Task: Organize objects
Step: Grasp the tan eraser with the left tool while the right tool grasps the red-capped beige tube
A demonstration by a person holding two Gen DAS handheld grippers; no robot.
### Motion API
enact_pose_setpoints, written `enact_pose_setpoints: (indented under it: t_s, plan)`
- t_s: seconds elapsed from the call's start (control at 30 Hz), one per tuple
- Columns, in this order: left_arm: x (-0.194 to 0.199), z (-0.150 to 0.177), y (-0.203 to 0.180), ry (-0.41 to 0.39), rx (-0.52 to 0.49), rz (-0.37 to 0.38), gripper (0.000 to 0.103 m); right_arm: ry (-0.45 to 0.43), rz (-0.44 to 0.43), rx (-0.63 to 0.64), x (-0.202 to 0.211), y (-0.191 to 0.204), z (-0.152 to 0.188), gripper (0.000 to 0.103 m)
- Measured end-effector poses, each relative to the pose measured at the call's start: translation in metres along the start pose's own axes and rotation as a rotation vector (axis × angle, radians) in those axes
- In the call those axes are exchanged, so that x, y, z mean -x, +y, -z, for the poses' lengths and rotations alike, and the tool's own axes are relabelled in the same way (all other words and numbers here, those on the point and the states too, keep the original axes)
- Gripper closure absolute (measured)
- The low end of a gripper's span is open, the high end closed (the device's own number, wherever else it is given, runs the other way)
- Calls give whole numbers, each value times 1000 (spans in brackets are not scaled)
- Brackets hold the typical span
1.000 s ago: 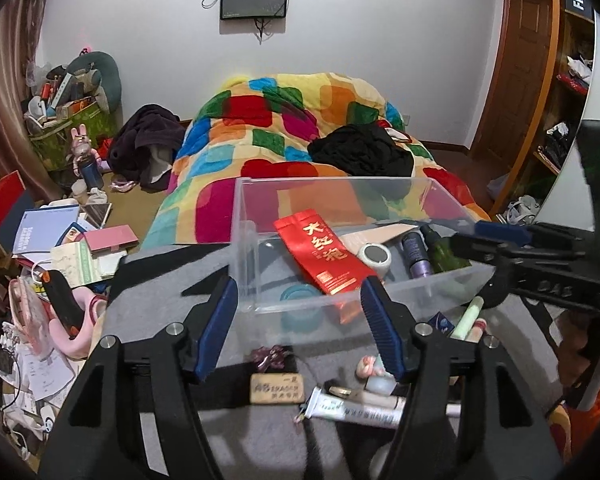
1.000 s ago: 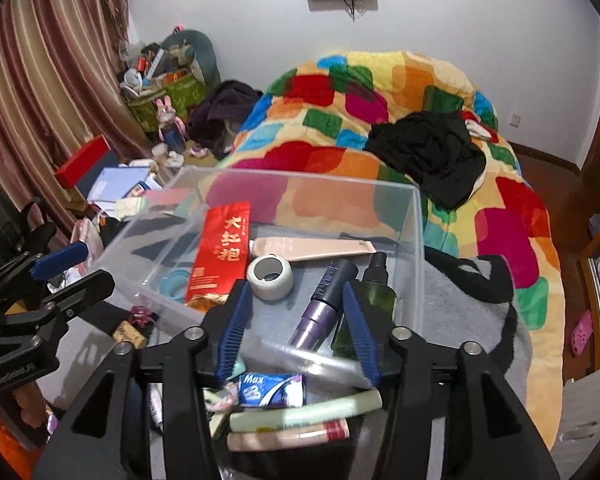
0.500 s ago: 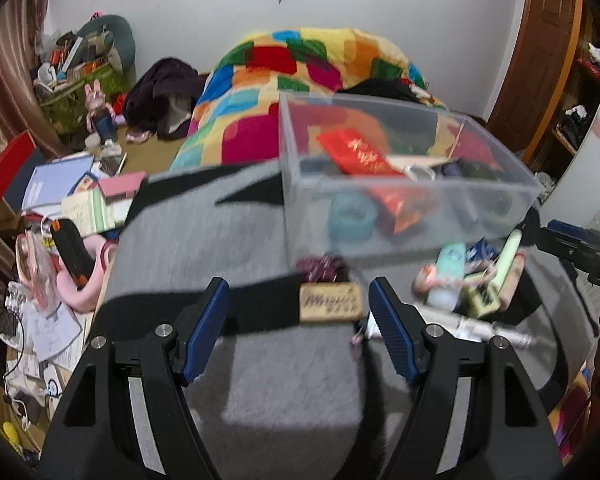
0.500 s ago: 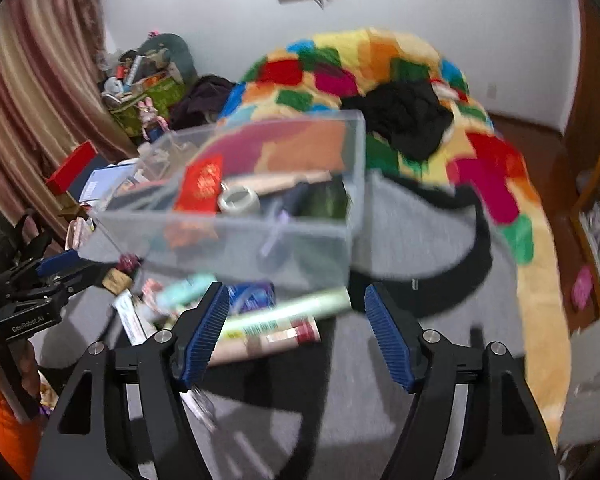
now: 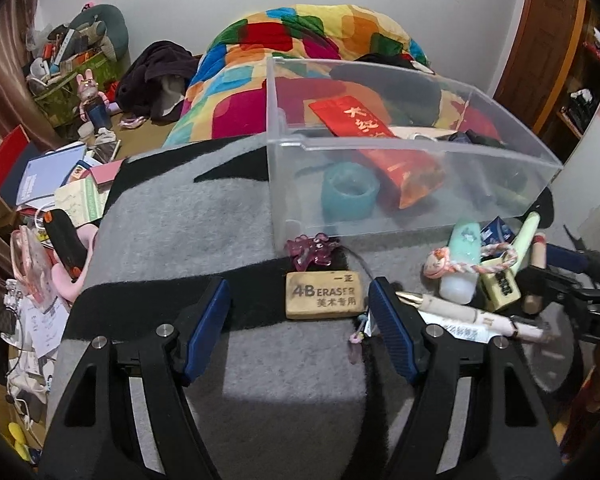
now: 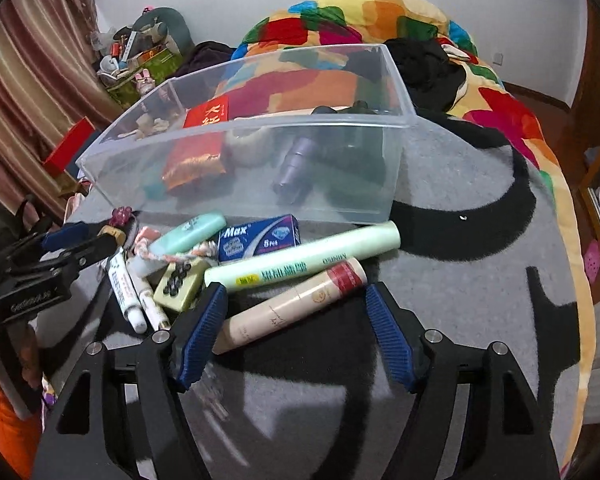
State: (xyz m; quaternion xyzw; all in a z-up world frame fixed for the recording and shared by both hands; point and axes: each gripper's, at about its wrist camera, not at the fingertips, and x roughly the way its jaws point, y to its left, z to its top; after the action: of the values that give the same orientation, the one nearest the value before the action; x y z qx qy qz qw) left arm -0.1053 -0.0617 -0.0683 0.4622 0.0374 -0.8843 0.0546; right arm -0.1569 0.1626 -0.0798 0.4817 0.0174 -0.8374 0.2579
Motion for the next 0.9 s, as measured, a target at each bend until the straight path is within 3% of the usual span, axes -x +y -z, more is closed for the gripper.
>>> enact_pose_setpoints:
  t_s: [0.1, 0.23, 0.37, 0.5, 0.6, 0.63, 0.7, 0.9]
  plan:
    - [2, 3, 5, -6, 12, 11, 40, -3, 15, 19, 5, -5, 6, 50]
    - [6, 11, 13, 0, 27, 23, 46, 0, 30, 31, 13, -13, 12, 58]
    - [11, 11, 11, -7, 1, 21, 46, -4, 28, 11, 14, -20, 11, 61]
    - [6, 2, 4, 13, -34, 11, 37, -18, 47, 11, 12, -19, 10, 74]
    - [-2, -2, 1, 27, -29, 6, 37, -28, 54, 15, 13, -20, 11, 83]
    - [-5, -2, 1, 27, -27, 4, 38, -31, 53, 15, 14, -20, 12, 85]
    - [-6, -2, 0, 26, -30, 6, 58, -37, 49, 15, 16, -22, 15, 89]
    - [7, 9, -2, -26, -44, 4, 60, -57, 45, 16, 23, -24, 22, 89]
